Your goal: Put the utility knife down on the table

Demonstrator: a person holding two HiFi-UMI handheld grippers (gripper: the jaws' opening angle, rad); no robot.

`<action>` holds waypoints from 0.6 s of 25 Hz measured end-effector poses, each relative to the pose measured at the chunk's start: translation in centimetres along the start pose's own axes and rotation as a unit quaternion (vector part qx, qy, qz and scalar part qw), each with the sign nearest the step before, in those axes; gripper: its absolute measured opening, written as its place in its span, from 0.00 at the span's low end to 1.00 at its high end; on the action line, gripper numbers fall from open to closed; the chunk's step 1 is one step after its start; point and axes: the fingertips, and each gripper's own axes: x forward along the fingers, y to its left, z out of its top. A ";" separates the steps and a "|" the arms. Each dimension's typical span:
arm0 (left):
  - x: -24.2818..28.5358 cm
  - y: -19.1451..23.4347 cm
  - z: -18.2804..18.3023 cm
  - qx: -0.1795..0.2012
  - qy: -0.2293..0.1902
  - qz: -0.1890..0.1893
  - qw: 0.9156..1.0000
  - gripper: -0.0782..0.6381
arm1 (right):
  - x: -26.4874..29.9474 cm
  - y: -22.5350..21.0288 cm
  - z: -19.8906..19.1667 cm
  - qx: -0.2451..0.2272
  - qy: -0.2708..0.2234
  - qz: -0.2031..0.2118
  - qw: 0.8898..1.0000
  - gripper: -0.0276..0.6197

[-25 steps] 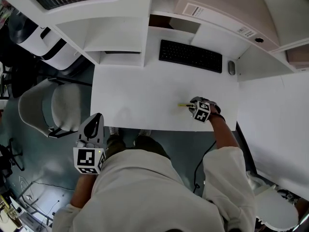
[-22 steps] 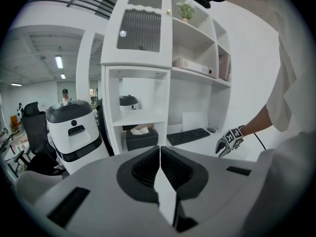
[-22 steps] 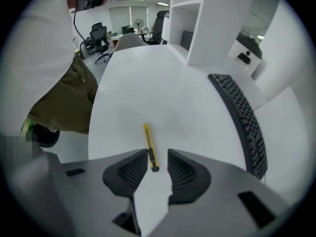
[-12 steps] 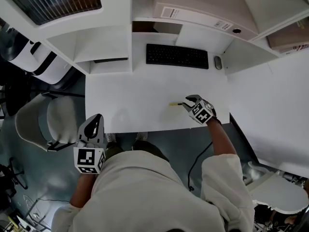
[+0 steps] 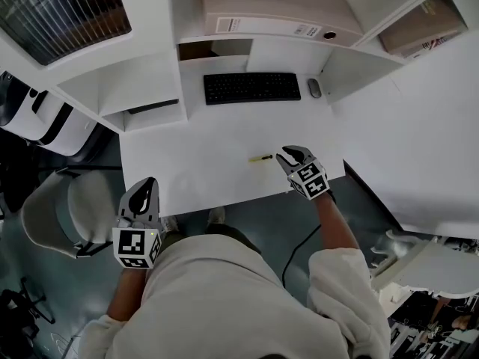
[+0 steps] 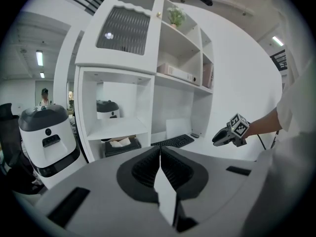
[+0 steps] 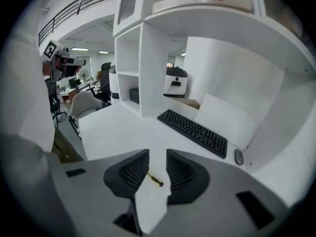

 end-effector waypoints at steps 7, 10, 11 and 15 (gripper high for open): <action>0.8 -0.2 0.9 0.010 -0.007 -0.029 1.000 0.12 | -5.4 0.6 3.8 0.067 -0.091 -0.073 0.991 0.21; 1.1 -0.3 1.2 0.014 -0.011 -0.039 0.999 0.12 | -7.8 1.0 4.9 0.089 -0.125 -0.103 0.983 0.20; 1.2 -0.3 1.4 0.015 -0.013 -0.042 0.999 0.12 | -8.6 1.1 5.1 0.096 -0.134 -0.113 0.980 0.20; 1.6 -0.6 1.9 0.021 -0.018 -0.055 0.998 0.12 | -11.8 2.0 5.8 0.119 -0.172 -0.154 0.966 0.19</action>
